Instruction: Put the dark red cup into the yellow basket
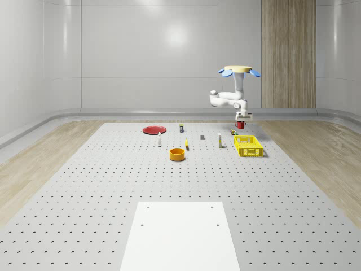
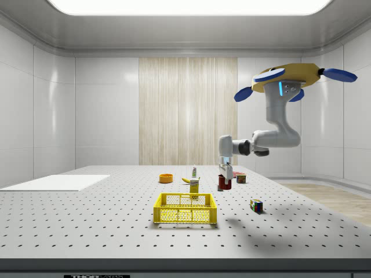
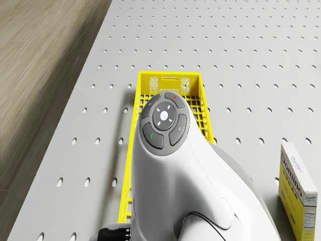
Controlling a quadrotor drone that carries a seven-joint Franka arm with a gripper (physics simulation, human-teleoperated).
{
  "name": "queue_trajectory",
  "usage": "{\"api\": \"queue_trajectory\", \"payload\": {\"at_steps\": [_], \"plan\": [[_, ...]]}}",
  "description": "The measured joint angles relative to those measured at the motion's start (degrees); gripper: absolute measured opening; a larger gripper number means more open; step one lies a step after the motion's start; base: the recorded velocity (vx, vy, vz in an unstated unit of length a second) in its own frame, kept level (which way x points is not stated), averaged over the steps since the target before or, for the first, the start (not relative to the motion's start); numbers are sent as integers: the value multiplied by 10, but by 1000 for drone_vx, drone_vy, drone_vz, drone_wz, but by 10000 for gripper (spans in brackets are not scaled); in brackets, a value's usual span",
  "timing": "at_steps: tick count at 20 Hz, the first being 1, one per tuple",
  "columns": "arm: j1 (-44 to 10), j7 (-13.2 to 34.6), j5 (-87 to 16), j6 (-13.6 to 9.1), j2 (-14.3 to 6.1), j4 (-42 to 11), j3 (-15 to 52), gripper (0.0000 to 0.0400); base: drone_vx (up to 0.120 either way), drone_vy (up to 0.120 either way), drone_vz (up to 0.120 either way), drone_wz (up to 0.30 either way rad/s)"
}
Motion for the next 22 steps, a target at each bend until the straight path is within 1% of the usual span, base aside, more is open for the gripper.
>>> {"api": "queue_trajectory", "payload": {"at_steps": [2,22], "plan": [[0,0,1,1,-1,0,0,100,120,80,0,0],[-3,2,5,12,-13,1,2,100,120,0,0,0]]}}
